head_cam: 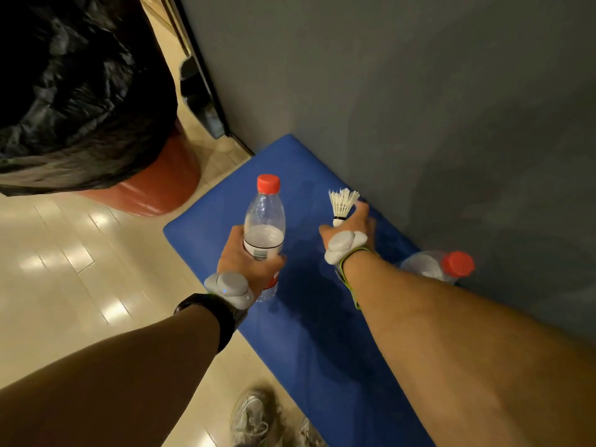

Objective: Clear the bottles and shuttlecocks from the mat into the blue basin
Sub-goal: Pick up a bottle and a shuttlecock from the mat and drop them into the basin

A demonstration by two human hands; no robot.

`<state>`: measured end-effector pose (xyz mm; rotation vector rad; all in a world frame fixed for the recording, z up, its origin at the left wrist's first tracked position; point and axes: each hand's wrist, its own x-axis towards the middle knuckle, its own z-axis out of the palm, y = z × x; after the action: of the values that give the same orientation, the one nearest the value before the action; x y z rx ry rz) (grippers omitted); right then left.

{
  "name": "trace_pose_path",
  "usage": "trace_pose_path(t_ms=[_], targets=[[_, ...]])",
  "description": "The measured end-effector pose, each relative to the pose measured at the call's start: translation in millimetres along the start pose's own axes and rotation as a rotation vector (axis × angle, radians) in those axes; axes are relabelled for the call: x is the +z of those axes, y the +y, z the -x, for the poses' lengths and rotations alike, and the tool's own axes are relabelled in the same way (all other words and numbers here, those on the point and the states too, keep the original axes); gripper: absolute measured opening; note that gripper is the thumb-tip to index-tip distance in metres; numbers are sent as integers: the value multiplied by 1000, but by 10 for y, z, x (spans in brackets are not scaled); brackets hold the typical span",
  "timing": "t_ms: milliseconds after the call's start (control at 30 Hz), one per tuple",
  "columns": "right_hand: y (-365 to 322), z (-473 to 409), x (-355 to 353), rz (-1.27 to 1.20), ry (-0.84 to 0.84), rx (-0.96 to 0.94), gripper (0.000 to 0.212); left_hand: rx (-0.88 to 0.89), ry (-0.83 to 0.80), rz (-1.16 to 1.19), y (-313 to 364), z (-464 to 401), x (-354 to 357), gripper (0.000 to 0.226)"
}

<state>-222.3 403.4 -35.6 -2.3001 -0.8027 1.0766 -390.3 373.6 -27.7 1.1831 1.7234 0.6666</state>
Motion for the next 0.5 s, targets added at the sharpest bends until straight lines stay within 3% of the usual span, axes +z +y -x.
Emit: trace_pose_path(t_ms=[100,233,400,500], targets=[[-119,-314,216,-29,3,0,85,-32,34,11,-165,-127,-43,48],[-24,-545,412,164,53,26,43,-31,42,48,-301,-227,-71,49],[89,-524,519,345,56,-139,55,-51,74,36,-381,-265,-136,50],[216,-535,470,271,69,-64,47,-71,58,15,-407,-247,-160,49]])
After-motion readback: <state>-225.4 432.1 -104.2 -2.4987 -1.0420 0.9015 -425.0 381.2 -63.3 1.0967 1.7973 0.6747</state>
